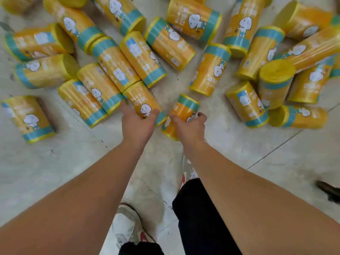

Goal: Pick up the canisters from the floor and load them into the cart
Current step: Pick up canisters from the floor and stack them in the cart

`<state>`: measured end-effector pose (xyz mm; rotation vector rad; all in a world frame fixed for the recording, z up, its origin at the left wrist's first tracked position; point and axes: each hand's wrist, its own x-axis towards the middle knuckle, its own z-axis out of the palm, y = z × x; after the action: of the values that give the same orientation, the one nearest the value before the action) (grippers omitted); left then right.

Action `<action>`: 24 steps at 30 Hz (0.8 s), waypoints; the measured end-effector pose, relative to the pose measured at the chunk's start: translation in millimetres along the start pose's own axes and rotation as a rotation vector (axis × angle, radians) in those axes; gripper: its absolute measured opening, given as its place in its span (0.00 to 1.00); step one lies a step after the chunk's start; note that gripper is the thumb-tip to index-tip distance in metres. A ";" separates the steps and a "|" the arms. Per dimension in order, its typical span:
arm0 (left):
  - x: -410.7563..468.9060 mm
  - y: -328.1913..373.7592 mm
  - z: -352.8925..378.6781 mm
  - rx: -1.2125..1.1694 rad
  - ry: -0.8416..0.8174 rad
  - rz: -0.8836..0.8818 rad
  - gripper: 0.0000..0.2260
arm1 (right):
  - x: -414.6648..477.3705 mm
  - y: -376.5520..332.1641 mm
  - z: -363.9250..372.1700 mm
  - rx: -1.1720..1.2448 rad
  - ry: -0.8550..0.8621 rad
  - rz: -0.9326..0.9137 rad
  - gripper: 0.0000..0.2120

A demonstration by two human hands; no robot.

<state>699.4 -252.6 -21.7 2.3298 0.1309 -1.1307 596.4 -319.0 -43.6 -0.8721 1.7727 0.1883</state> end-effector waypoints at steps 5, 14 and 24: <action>20.7 -1.4 30.1 -0.080 0.168 -0.013 0.42 | 13.7 6.6 11.5 0.037 0.007 -0.064 0.38; -30.8 20.5 -2.9 0.018 0.083 0.116 0.39 | -34.3 -10.2 -33.2 0.001 0.059 -0.225 0.33; -207.0 135.0 -114.4 0.057 -0.126 0.512 0.38 | -230.1 -69.3 -143.2 0.121 0.231 -0.464 0.43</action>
<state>688.4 -279.2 249.2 2.1495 -0.5207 -1.0159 562.0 -336.7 233.6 -1.2258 1.7163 -0.3301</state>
